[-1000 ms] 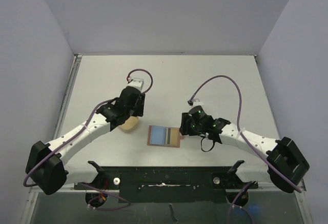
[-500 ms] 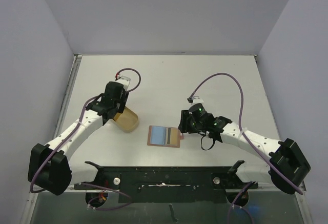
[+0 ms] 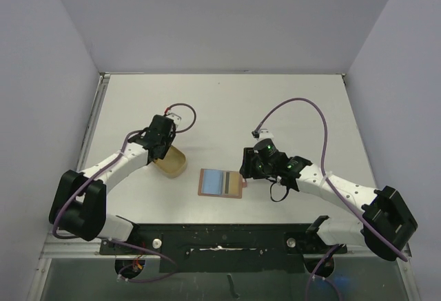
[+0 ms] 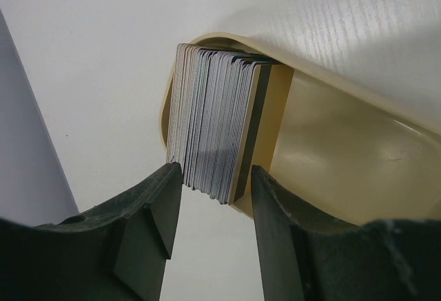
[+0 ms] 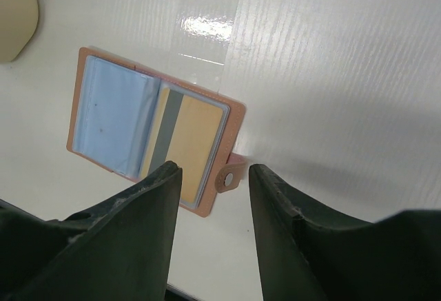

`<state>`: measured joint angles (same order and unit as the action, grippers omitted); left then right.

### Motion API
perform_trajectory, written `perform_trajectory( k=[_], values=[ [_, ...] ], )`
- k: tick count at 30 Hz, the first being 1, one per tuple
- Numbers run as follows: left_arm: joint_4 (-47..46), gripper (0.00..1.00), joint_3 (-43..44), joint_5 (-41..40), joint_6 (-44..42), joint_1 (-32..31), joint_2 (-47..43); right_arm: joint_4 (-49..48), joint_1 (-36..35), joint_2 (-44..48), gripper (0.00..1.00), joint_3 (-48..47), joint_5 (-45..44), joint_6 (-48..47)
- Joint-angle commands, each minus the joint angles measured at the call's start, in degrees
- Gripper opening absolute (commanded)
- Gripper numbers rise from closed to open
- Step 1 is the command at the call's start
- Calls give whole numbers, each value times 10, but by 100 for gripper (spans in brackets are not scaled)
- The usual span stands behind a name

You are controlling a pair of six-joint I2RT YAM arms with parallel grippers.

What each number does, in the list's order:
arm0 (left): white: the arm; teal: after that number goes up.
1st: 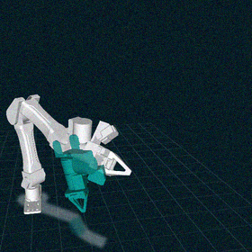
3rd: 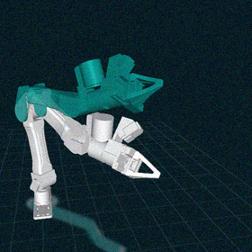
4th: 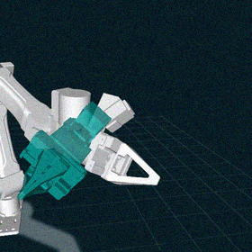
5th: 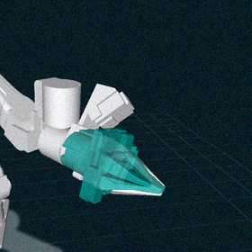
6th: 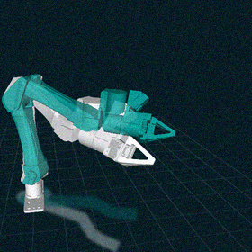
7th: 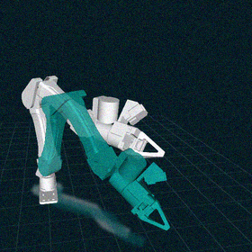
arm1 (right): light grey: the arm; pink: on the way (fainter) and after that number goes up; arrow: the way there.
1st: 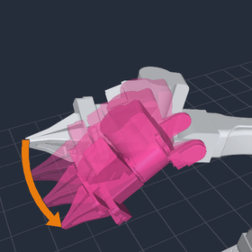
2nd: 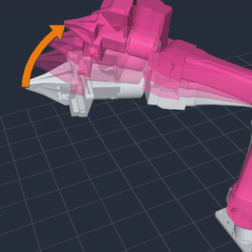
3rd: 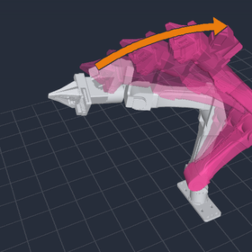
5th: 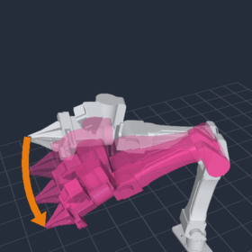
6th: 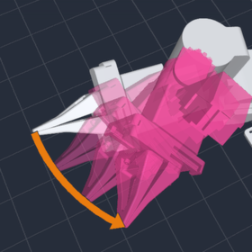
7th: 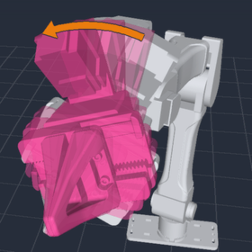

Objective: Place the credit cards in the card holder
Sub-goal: Pick up the credit card from the storage box.

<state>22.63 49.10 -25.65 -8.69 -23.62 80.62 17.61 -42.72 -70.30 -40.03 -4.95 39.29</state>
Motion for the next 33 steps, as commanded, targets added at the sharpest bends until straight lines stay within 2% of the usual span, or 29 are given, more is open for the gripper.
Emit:
perform_trajectory(
  k=[1,9,19,33],
  values=[
    [-34,44,10,-22,-28,2,22,-29,4,17,45,-7,-5,1],
    [-32,43,18,-54,-33,2,44,-25,6,22,45,-6,-9,-6],
    [-24,28,23,-73,-36,-8,48,-29,10,25,45,-3,-9,-8],
    [-9,15,33,-94,-34,-25,46,-31,13,23,45,-4,-2,-8]
  ],
)
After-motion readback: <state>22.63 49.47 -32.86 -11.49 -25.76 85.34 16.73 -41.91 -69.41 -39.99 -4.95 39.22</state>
